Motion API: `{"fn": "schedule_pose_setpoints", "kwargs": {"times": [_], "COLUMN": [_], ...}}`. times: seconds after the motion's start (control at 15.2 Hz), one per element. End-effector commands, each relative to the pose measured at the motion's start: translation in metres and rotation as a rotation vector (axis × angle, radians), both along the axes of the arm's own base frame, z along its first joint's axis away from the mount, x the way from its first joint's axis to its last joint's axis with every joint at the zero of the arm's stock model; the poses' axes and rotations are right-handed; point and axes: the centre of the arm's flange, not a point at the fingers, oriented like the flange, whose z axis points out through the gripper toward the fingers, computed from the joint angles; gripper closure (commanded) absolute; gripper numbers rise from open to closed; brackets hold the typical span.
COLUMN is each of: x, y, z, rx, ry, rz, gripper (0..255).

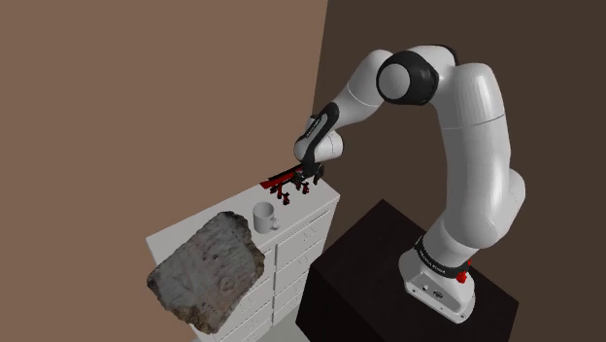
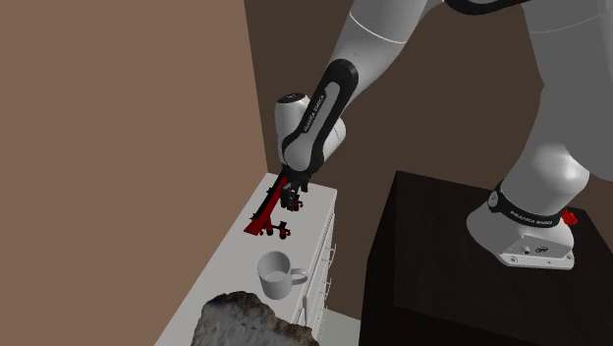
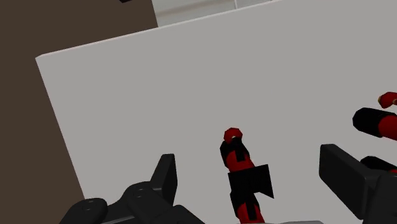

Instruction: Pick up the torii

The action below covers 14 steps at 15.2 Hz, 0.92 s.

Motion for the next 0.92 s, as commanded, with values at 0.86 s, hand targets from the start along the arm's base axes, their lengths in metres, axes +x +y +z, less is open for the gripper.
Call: {"fn": "schedule_pose_setpoints", "kwargs": {"times": [0.86], "x": [0.000], "y": [0.000], "z": [0.019], "rx": [0.000], "ry": [-0.001], "rz": [0.000], "gripper": [255]}}
